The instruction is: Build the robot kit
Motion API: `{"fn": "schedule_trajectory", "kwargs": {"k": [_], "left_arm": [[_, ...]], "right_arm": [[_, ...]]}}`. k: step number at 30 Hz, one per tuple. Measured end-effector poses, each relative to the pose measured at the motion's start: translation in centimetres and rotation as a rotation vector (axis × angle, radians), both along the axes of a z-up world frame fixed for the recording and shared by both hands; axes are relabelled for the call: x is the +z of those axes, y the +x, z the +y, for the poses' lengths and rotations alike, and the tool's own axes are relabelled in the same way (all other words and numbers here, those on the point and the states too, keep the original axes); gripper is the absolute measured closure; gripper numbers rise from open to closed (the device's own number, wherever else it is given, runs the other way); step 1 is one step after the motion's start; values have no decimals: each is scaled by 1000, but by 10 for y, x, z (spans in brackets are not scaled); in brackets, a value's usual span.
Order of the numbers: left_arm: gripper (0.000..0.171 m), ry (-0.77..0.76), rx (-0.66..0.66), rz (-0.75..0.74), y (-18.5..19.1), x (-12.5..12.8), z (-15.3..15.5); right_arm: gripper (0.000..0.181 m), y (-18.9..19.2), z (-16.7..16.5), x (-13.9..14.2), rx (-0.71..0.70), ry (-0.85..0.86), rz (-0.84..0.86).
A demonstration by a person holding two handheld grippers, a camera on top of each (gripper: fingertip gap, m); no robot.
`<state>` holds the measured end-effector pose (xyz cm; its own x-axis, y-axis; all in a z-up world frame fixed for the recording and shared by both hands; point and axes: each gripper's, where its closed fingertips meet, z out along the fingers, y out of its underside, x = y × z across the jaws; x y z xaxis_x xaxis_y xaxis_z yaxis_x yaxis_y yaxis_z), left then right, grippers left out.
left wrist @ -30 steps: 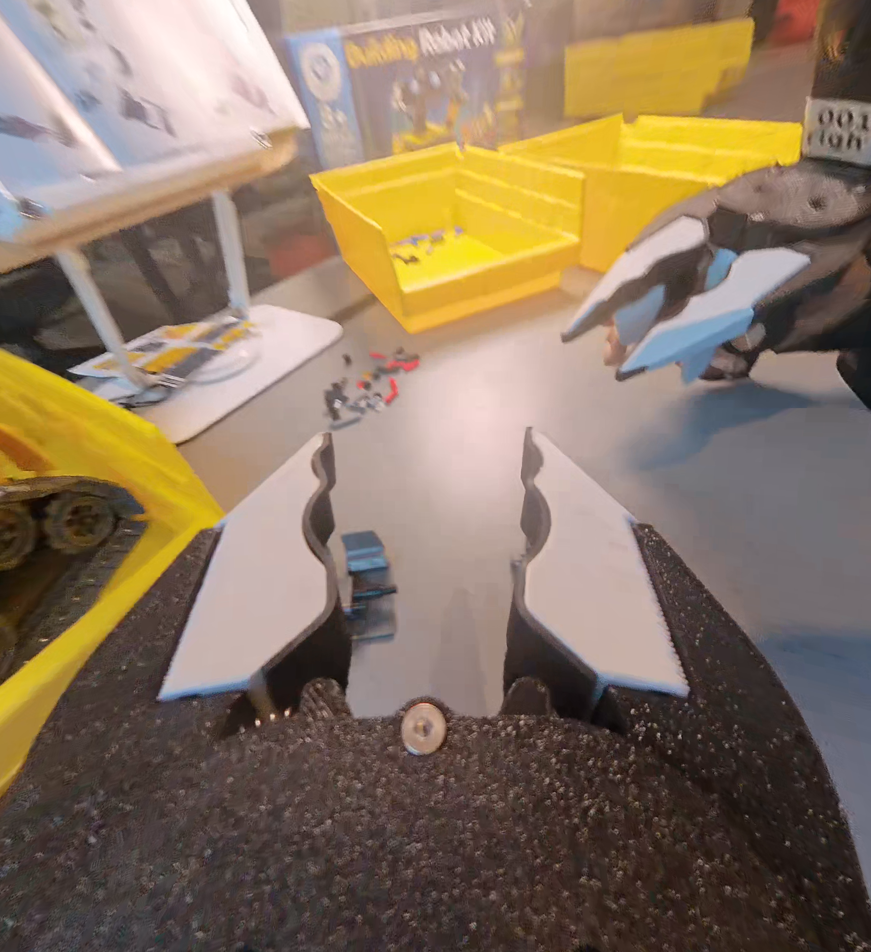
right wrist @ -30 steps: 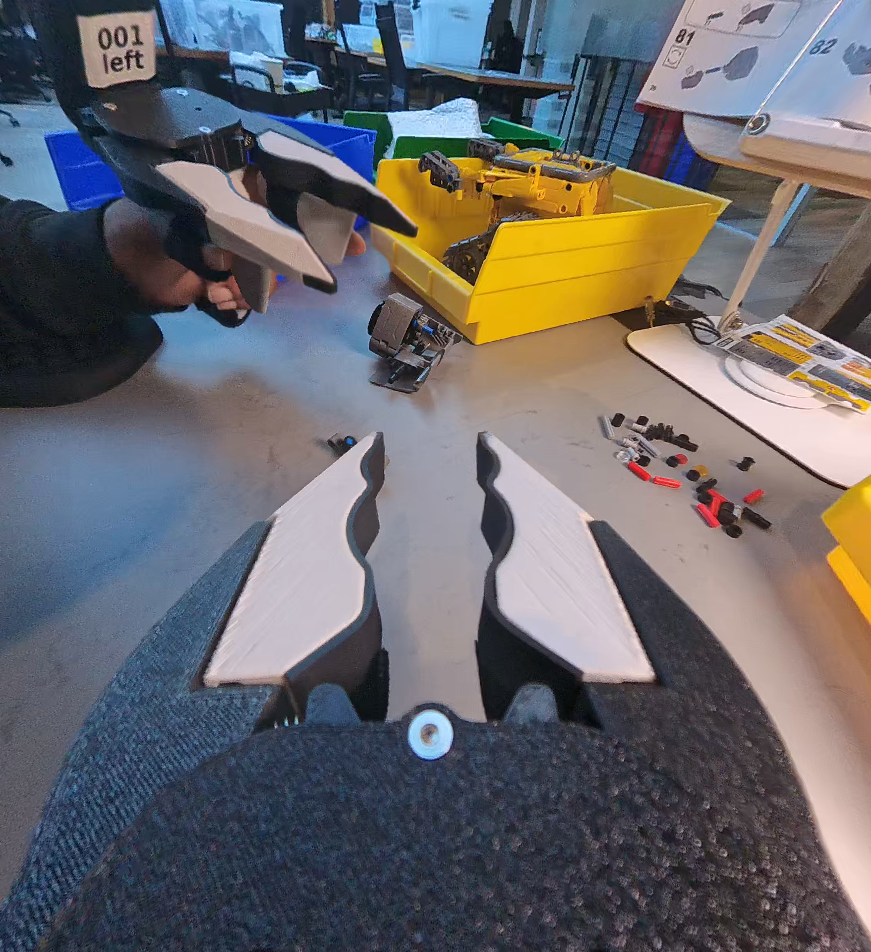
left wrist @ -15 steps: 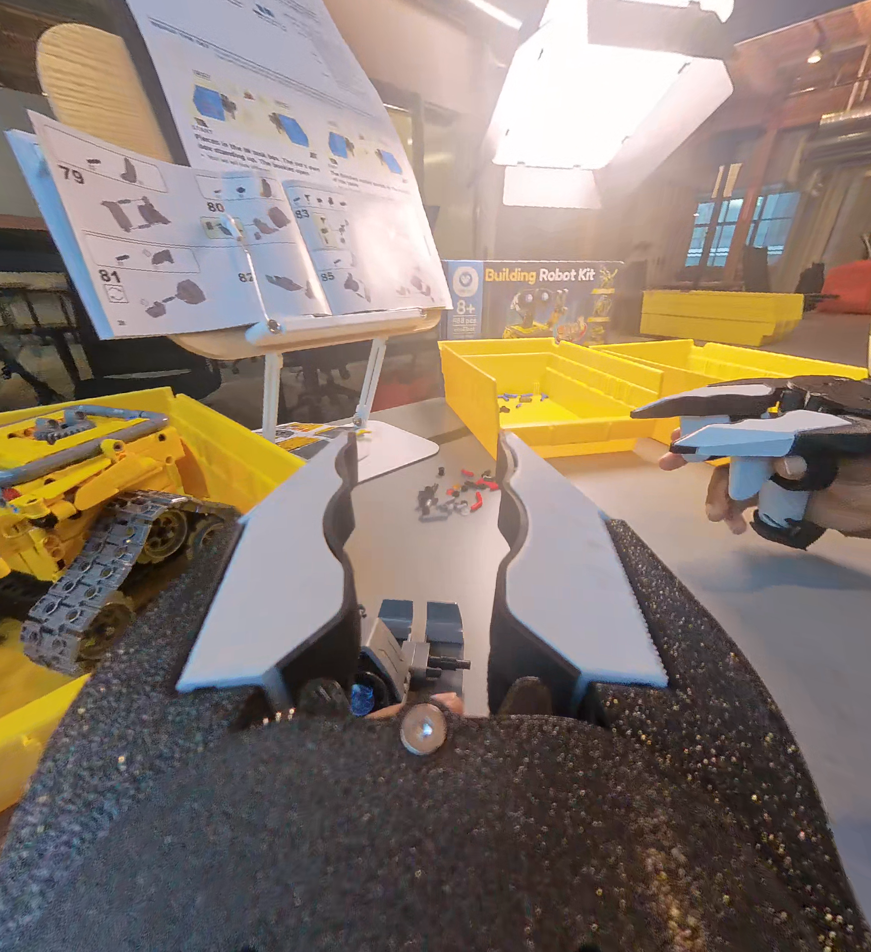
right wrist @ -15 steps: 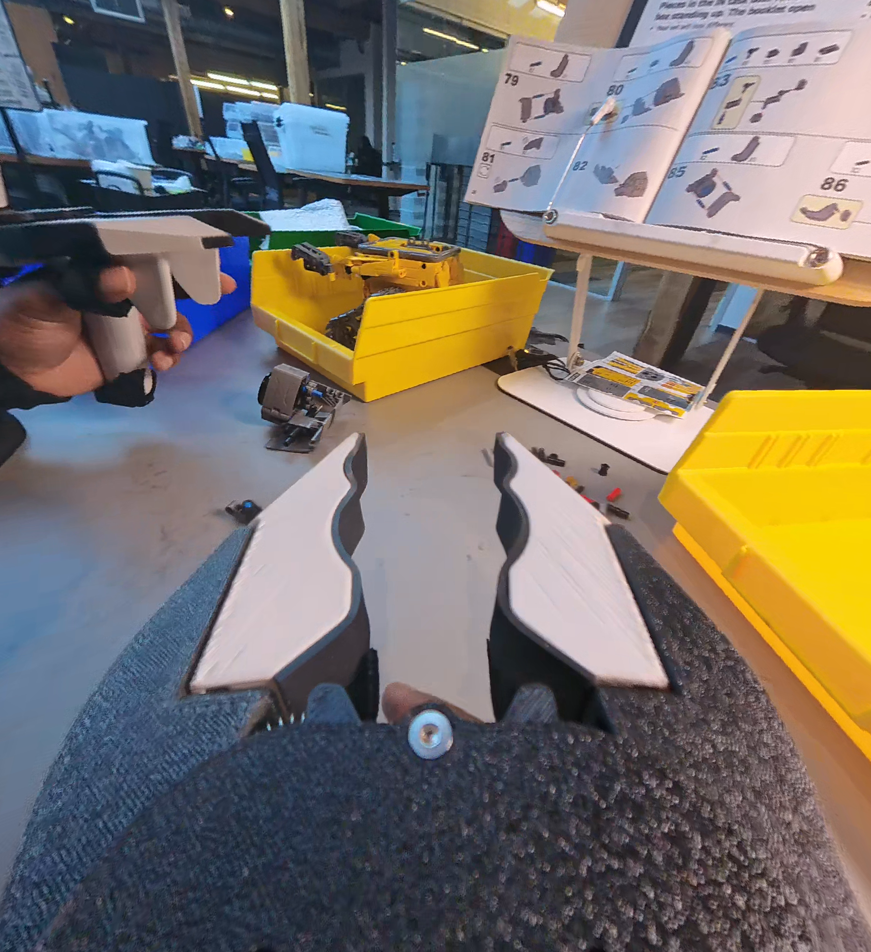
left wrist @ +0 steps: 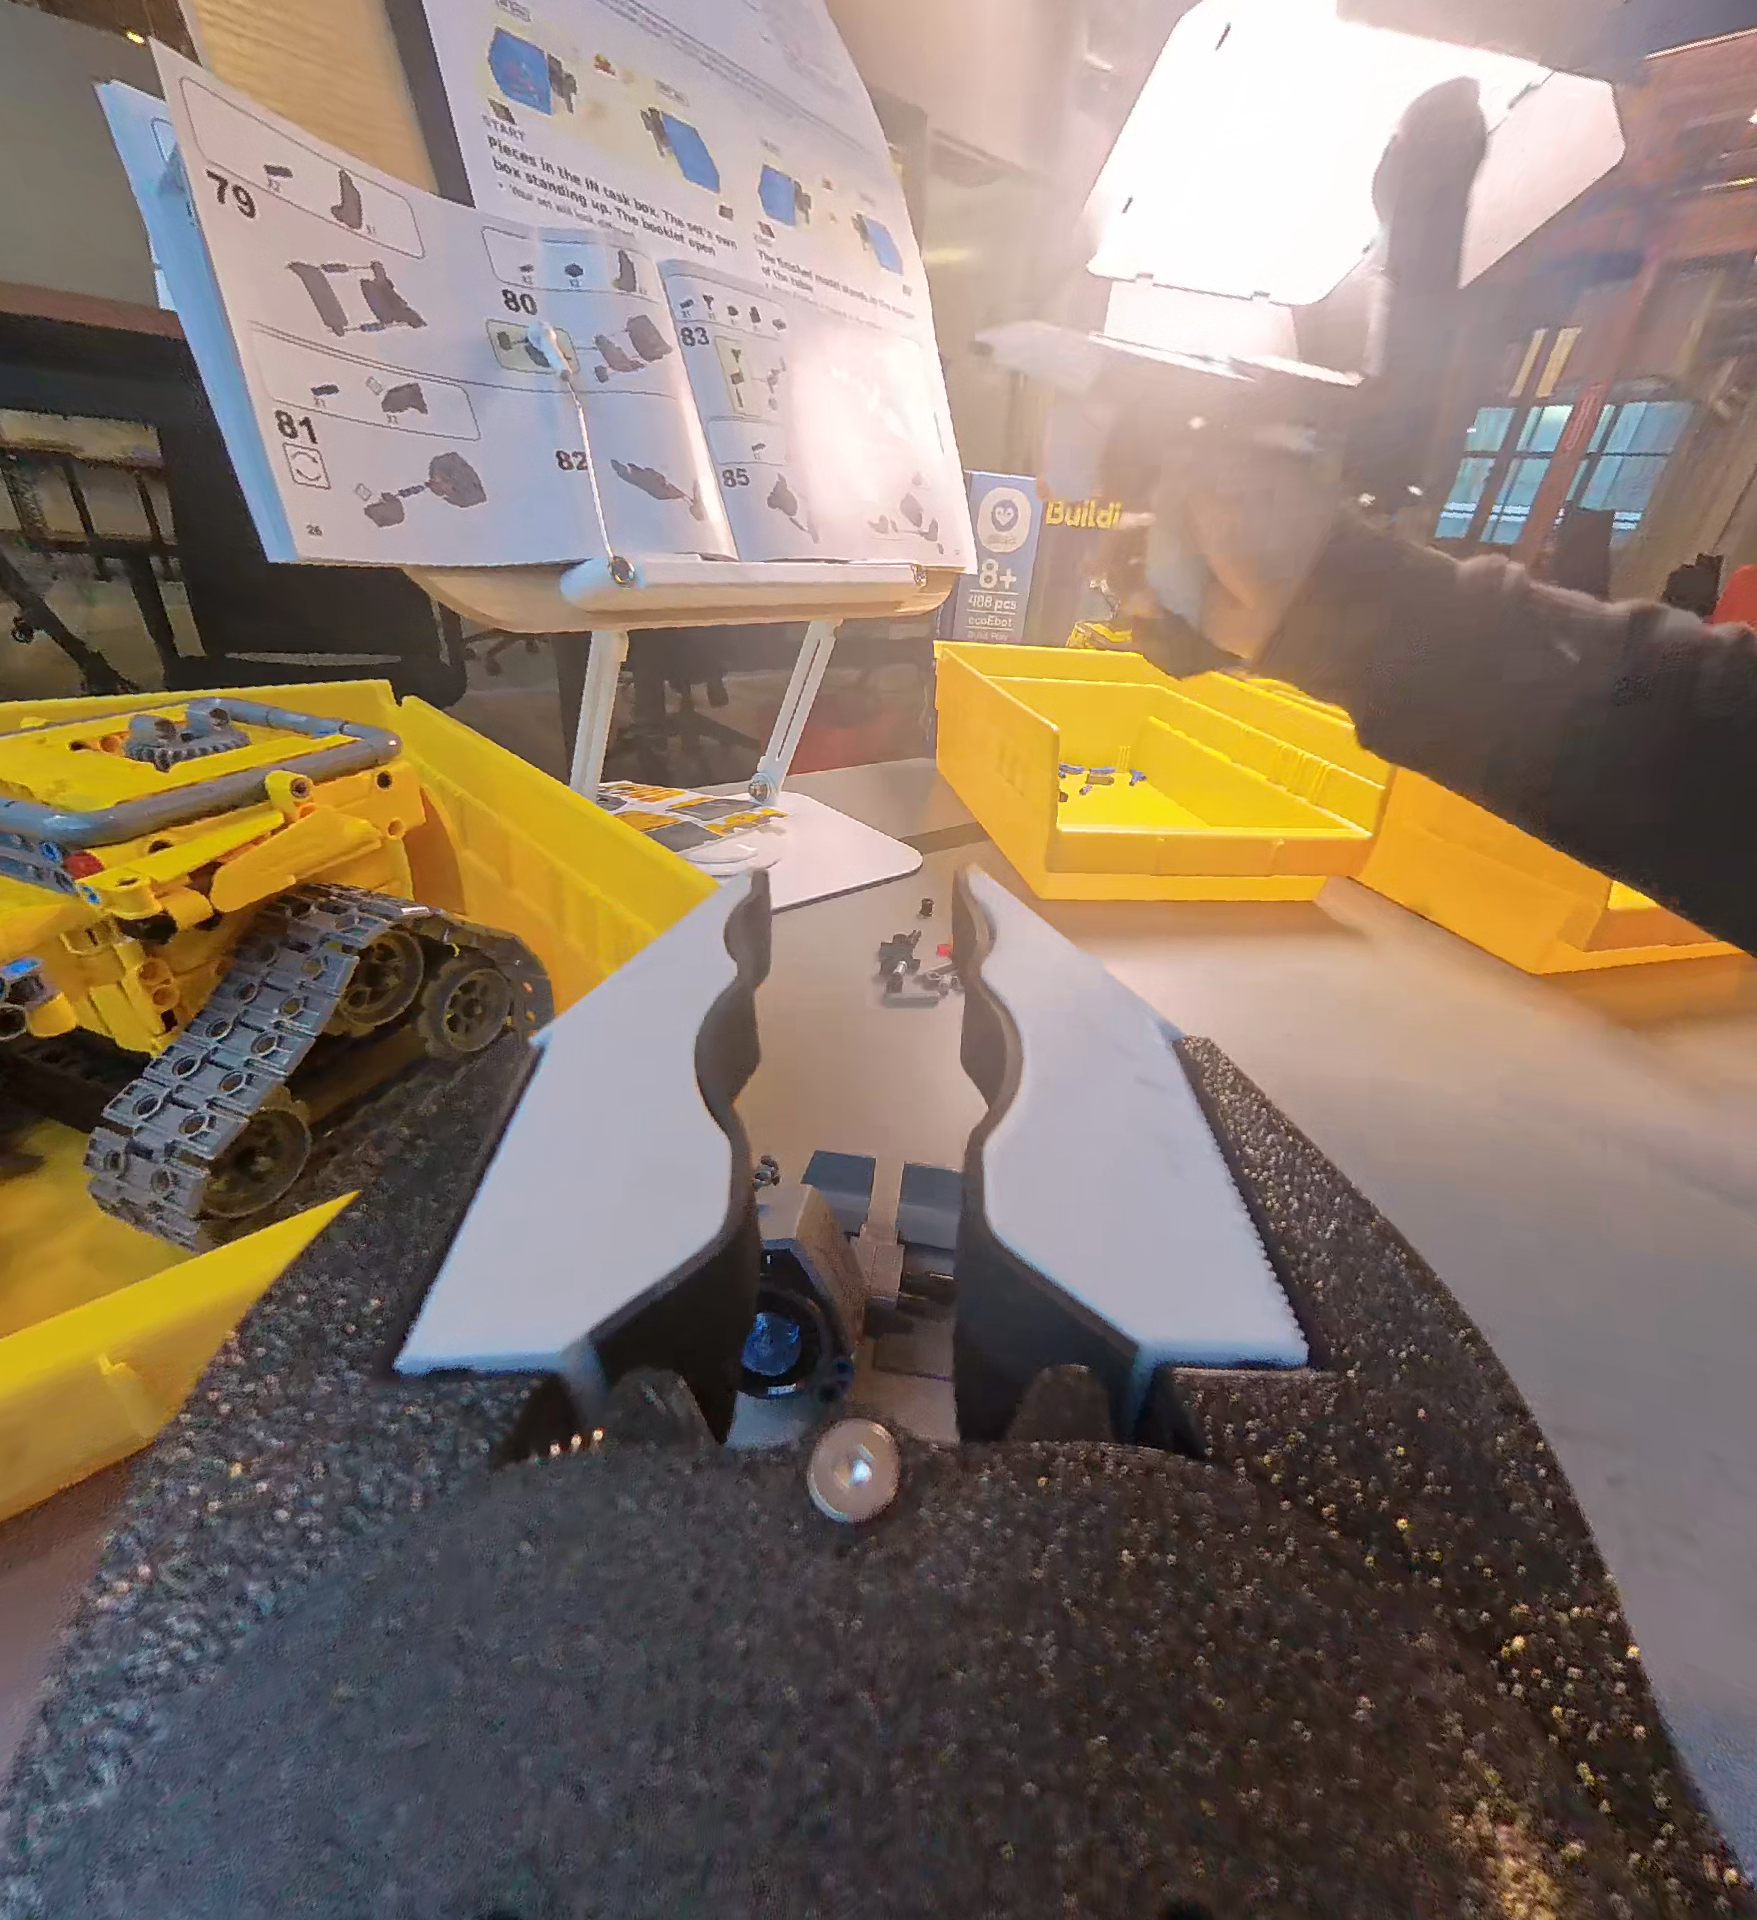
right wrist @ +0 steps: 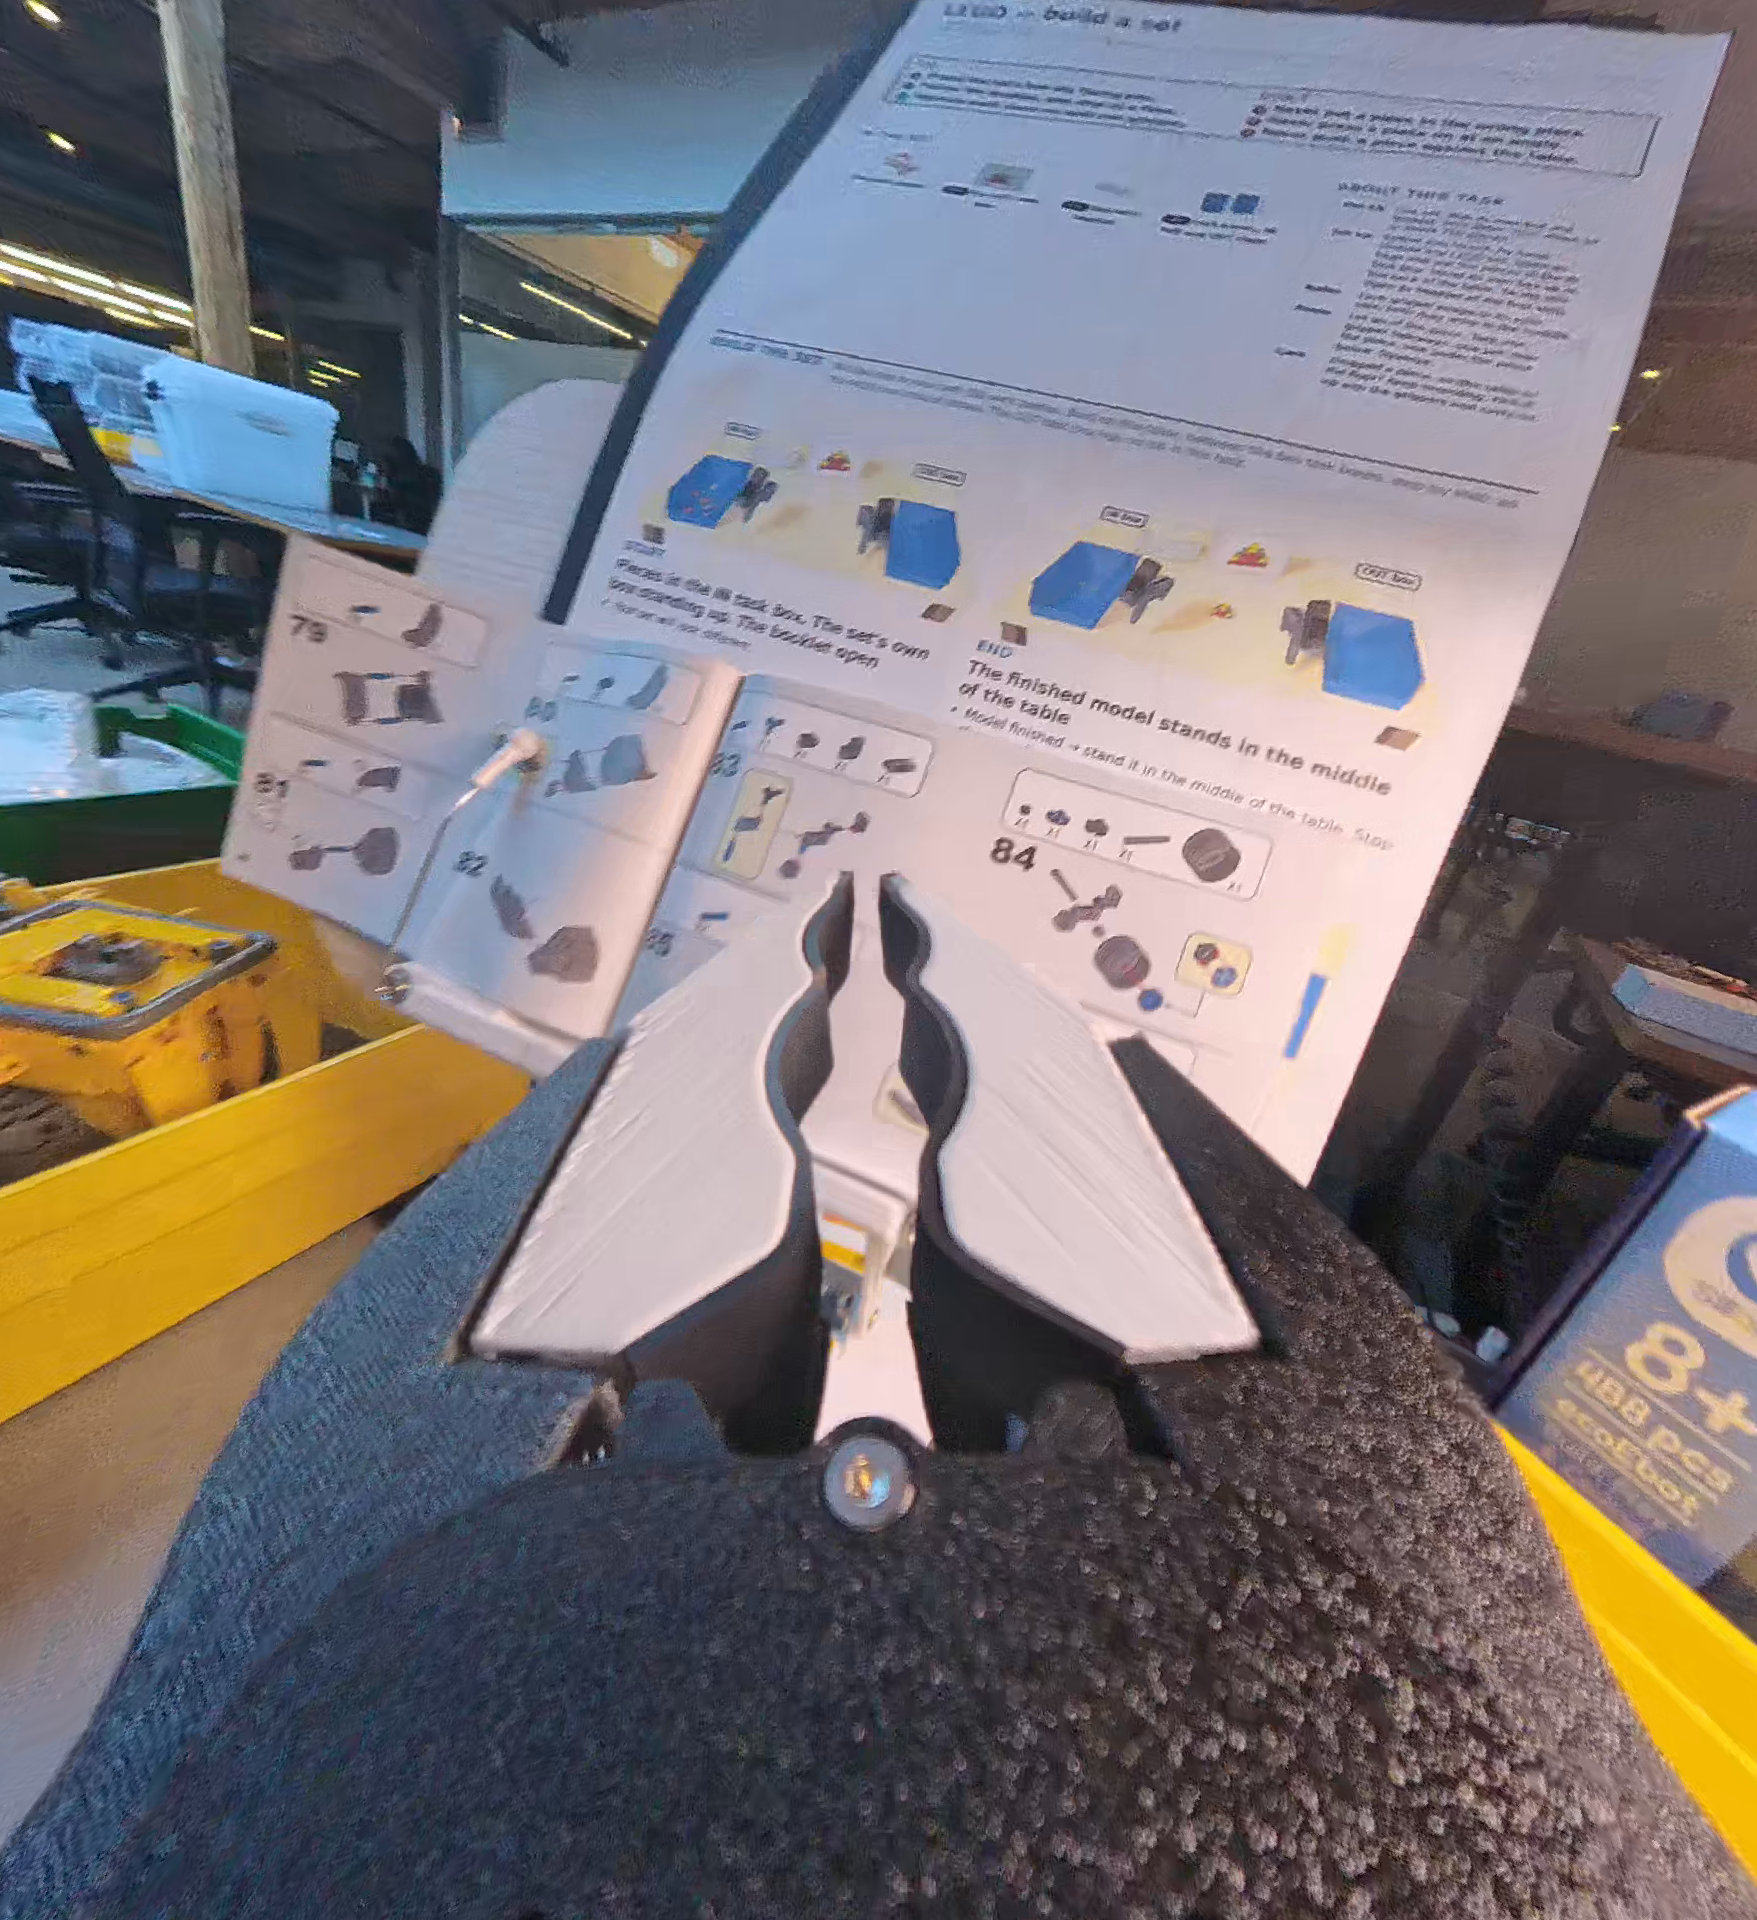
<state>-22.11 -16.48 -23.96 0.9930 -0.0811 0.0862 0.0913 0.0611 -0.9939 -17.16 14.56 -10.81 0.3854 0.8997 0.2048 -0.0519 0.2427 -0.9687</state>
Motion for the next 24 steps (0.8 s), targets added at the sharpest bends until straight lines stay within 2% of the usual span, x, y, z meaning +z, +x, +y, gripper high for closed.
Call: {"fn": "schedule_trajectory", "kwargs": {"k": [4,8,13,24], "left_arm": [[144,-28,-9,3,2,-6,2],[144,-49,-6,0,-1,-12,4],[144,-80,-27,-56,-2,-20,8],[143,-106,-38,-62,0,-27,11]], "right_arm": [[181,-33,41,3,-49,18,-43],[181,-49,60,0,-62,12,-79],[181,-52,71,-2,-70,28,-110],[180,-49,75,-6,-82,61,-129]]}}
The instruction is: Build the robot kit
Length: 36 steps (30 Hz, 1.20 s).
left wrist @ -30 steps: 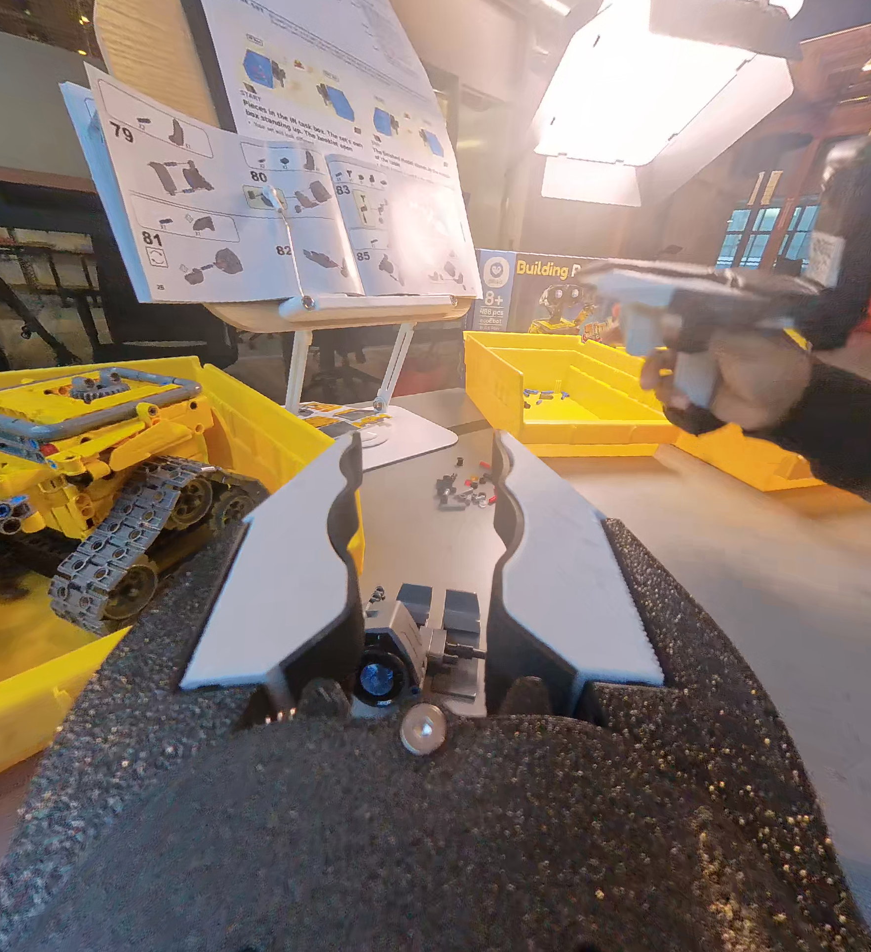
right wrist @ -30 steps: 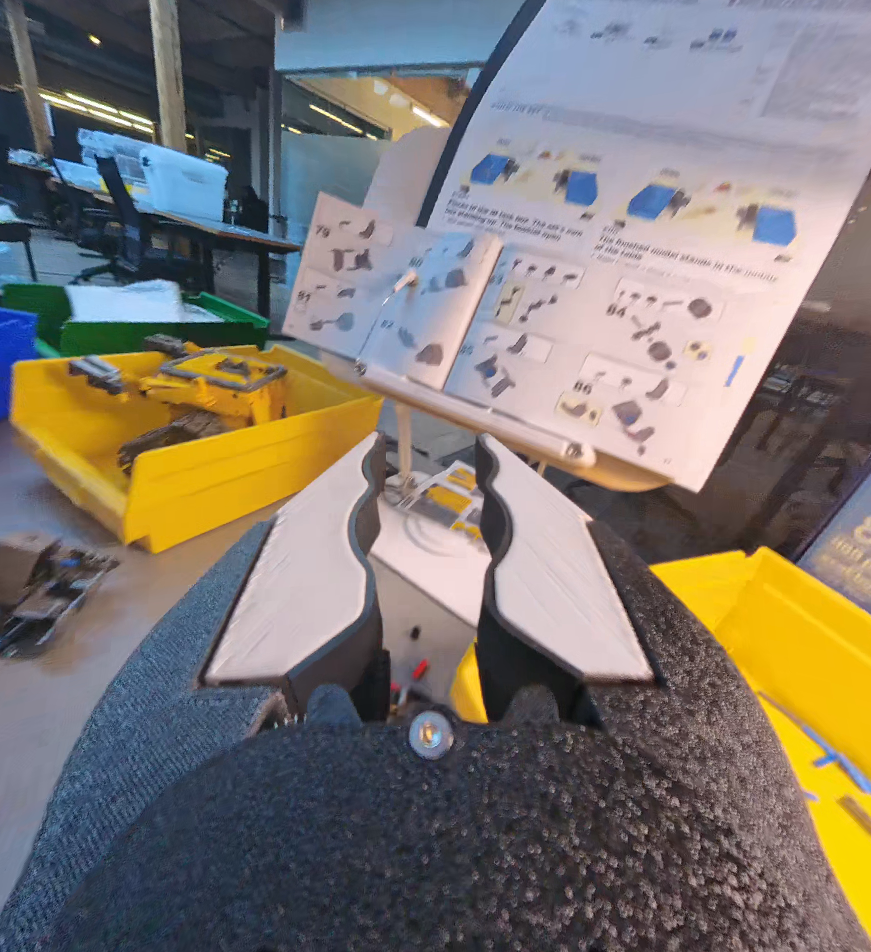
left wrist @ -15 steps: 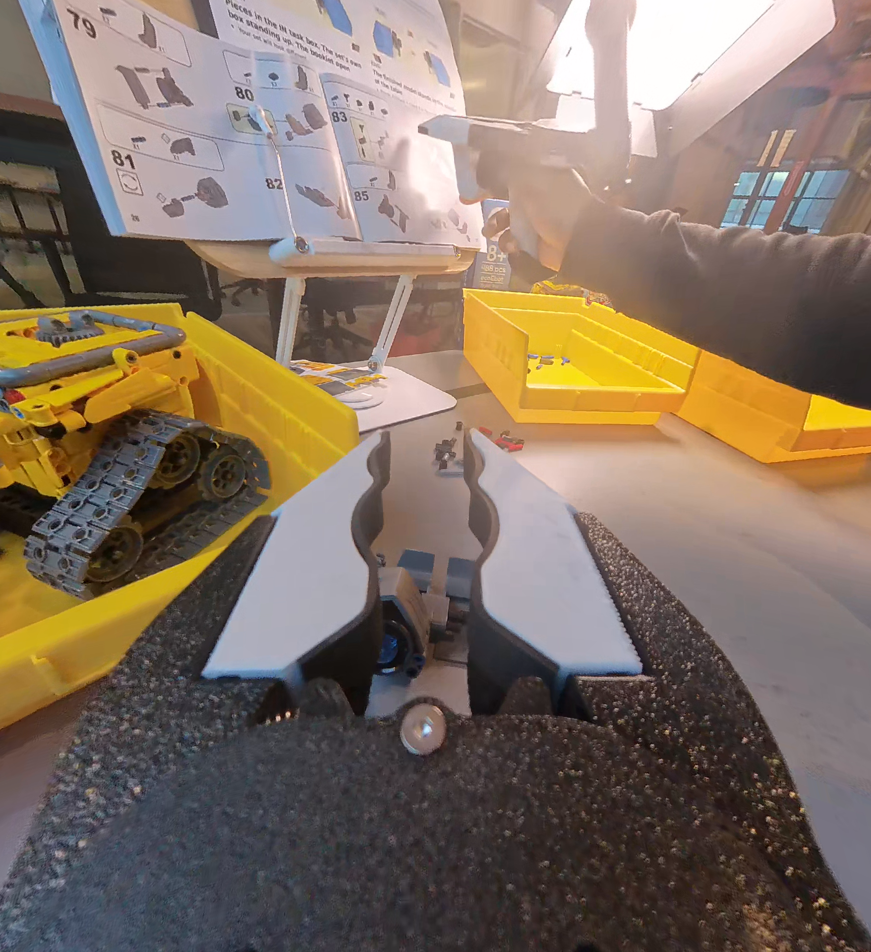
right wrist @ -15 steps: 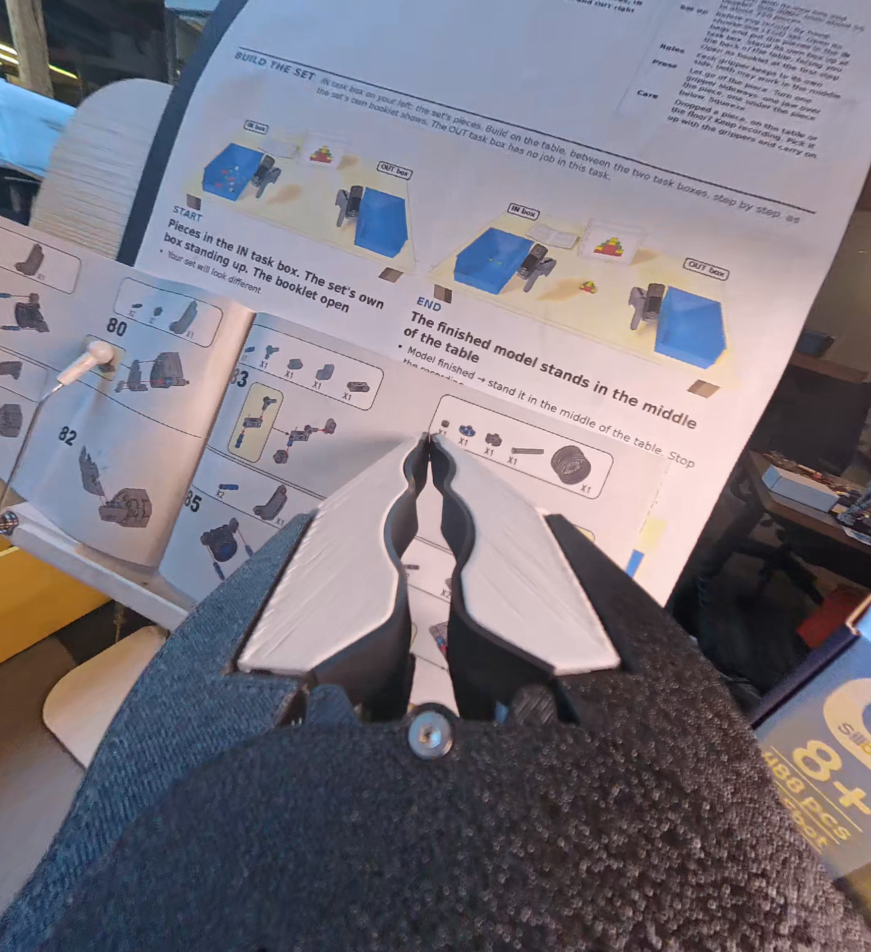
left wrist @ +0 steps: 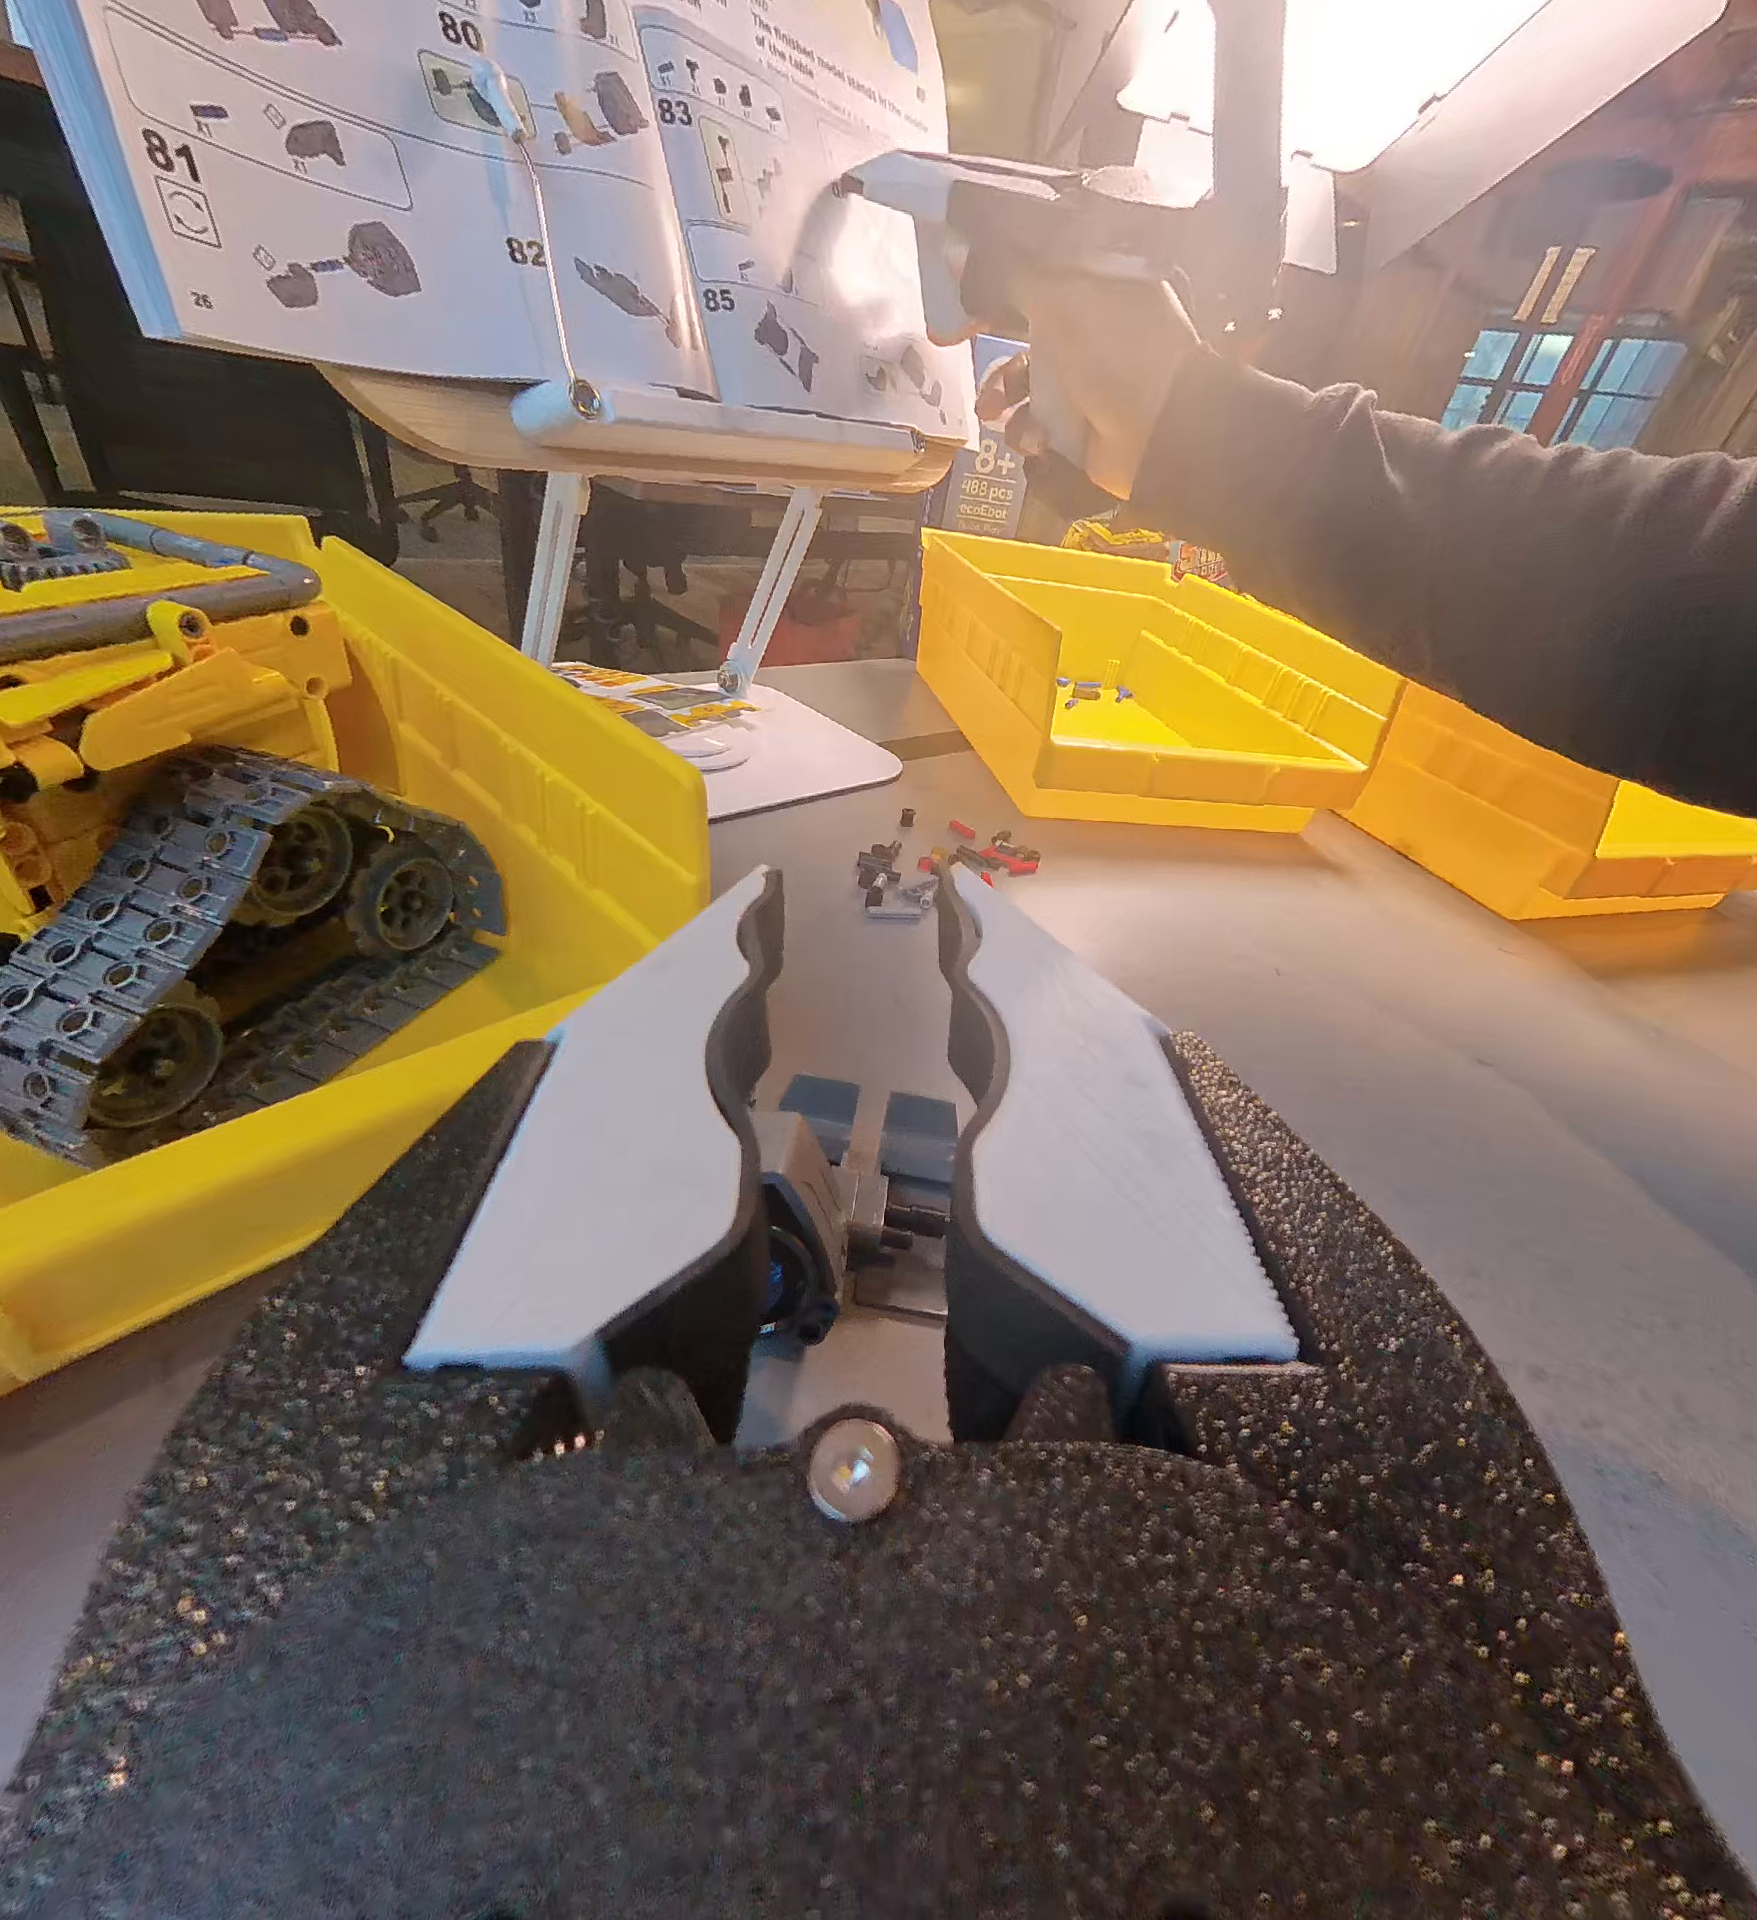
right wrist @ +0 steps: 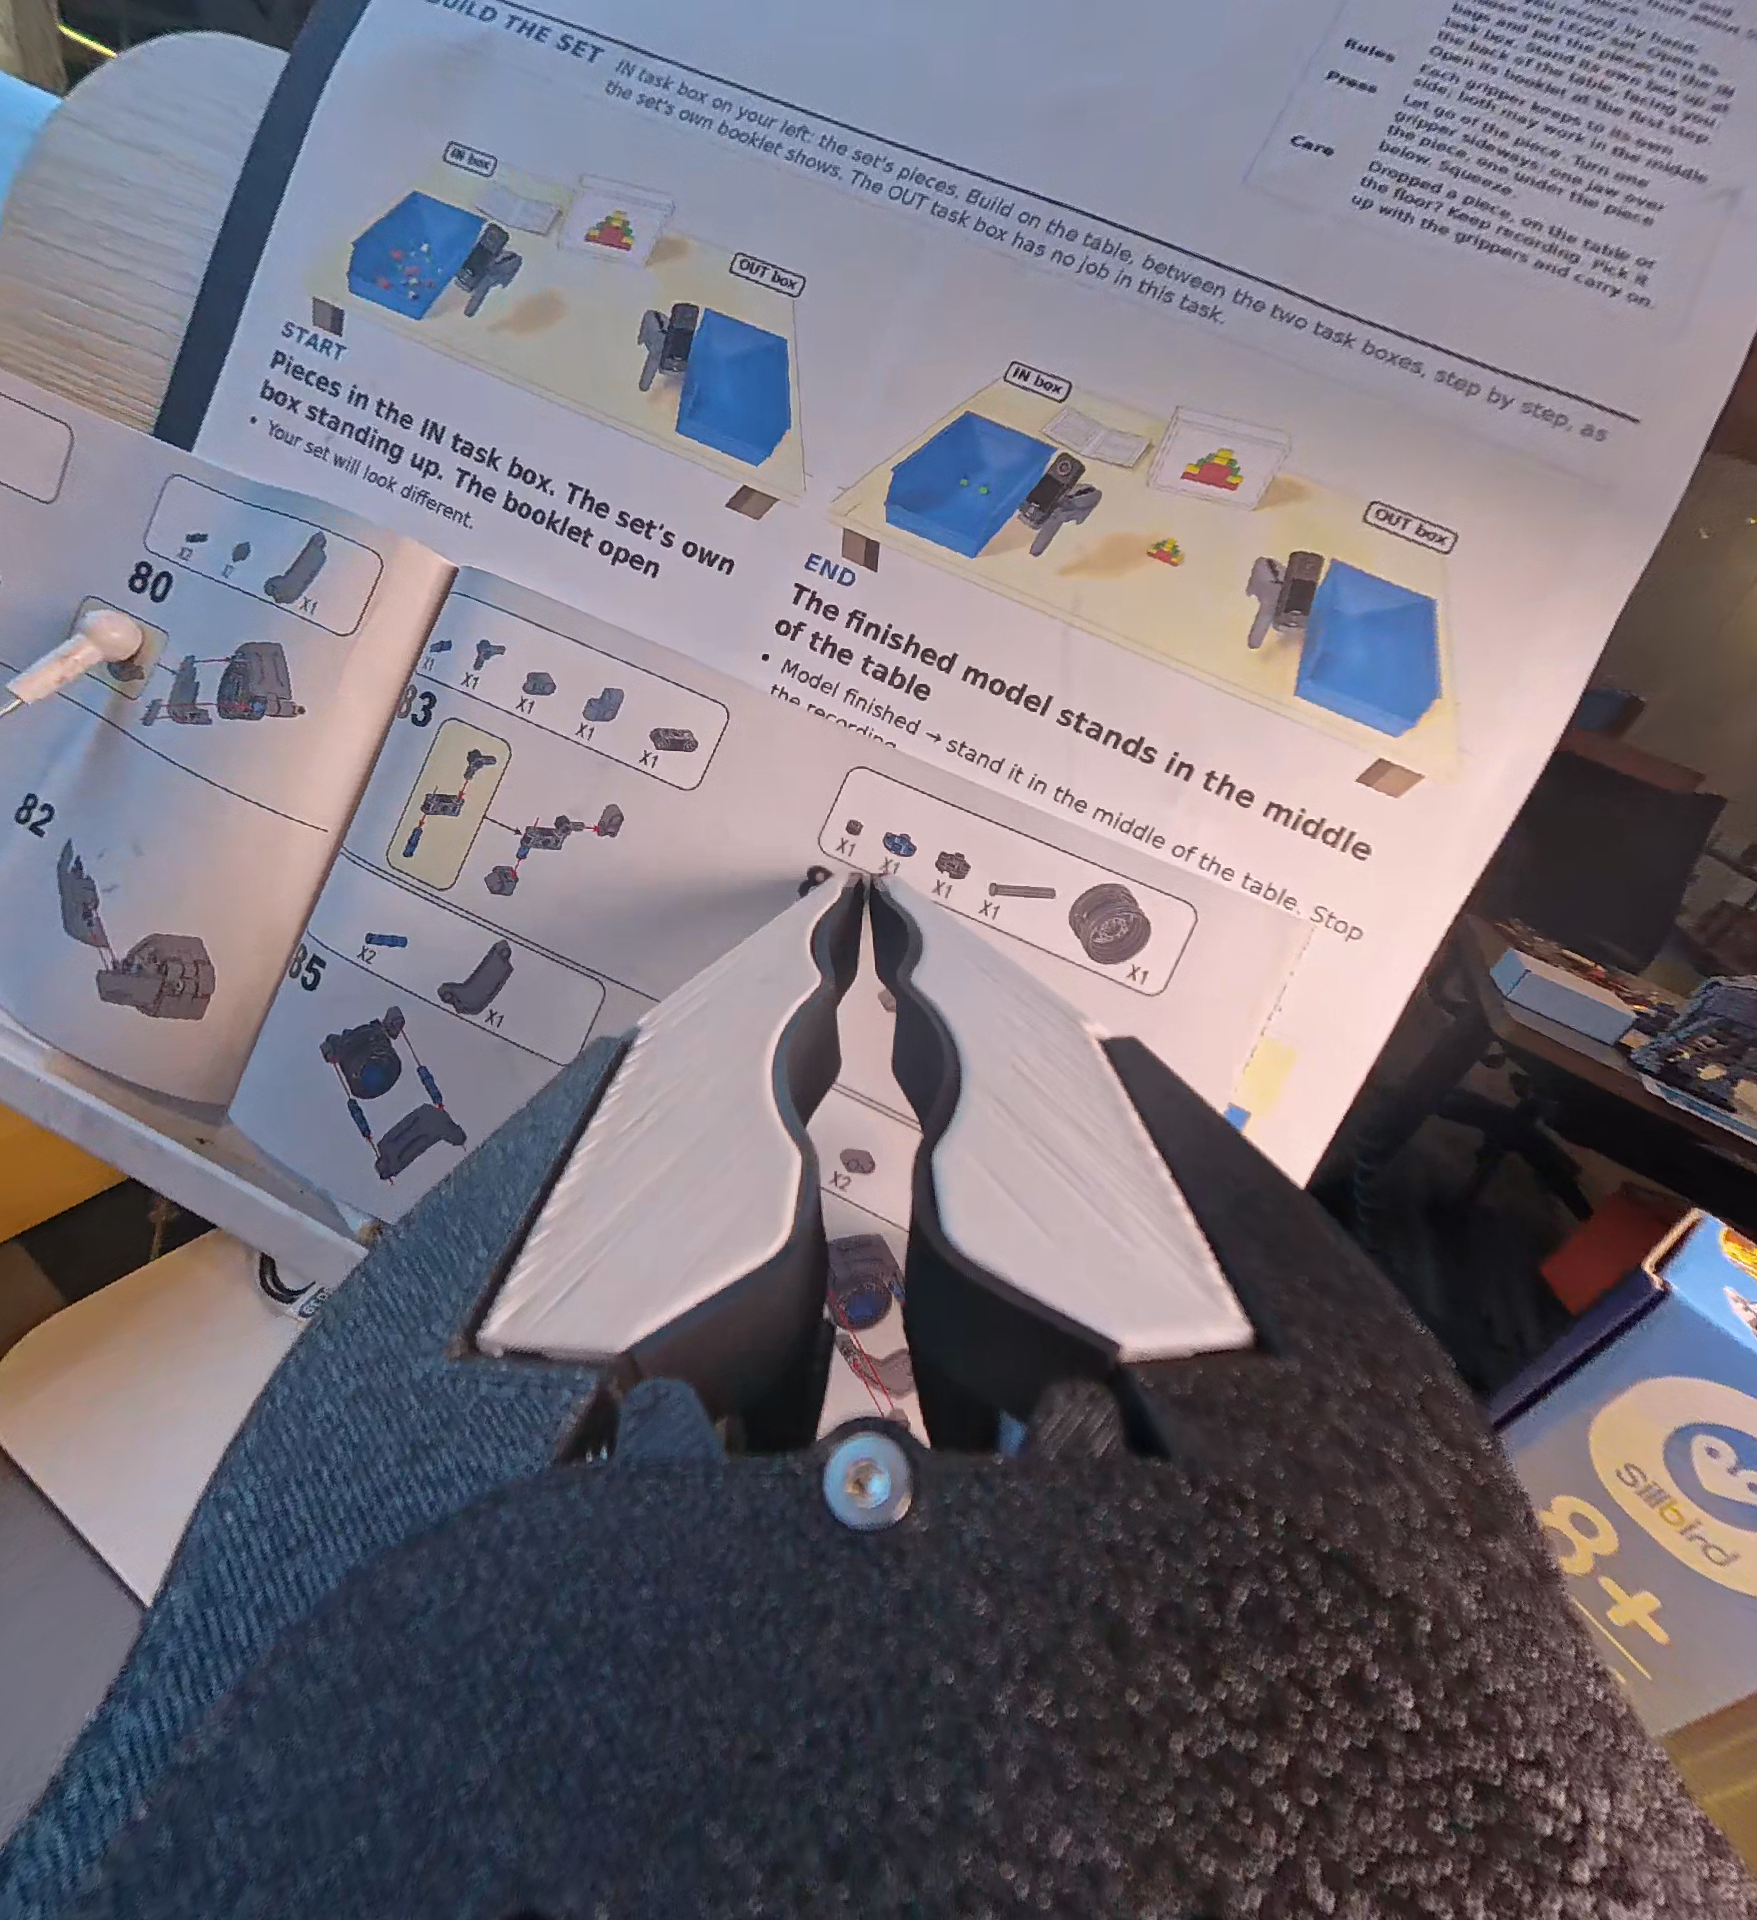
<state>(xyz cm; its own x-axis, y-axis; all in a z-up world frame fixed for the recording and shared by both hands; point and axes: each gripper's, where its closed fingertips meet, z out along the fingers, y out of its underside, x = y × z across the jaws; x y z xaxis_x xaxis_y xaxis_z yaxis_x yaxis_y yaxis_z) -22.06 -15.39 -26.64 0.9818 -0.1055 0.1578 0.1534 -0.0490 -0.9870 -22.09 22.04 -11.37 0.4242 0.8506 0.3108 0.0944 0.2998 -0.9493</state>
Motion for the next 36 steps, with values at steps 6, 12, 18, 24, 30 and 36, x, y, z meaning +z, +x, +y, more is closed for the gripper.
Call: {"fn": "schedule_trajectory", "kwargs": {"k": [6,12,18,24,30,36], "left_arm": [[142,-8,-6,3,2,-1,1],[141,-15,-11,3,3,-2,1],[141,-23,-14,4,3,-4,2],[141,-24,-14,4,3,-4,2],[141,-23,-9,2,2,-4,2],[141,-23,-6,9,2,-4,2]], "right_arm": [[178,1,1,-1,-1,3,-11],[178,1,1,-1,-4,6,-19],[178,3,3,-1,-15,3,-15],[179,9,9,0,-28,-18,-1],[180,9,10,0,-31,-11,-6],[179,15,17,0,-49,-28,7]]}}
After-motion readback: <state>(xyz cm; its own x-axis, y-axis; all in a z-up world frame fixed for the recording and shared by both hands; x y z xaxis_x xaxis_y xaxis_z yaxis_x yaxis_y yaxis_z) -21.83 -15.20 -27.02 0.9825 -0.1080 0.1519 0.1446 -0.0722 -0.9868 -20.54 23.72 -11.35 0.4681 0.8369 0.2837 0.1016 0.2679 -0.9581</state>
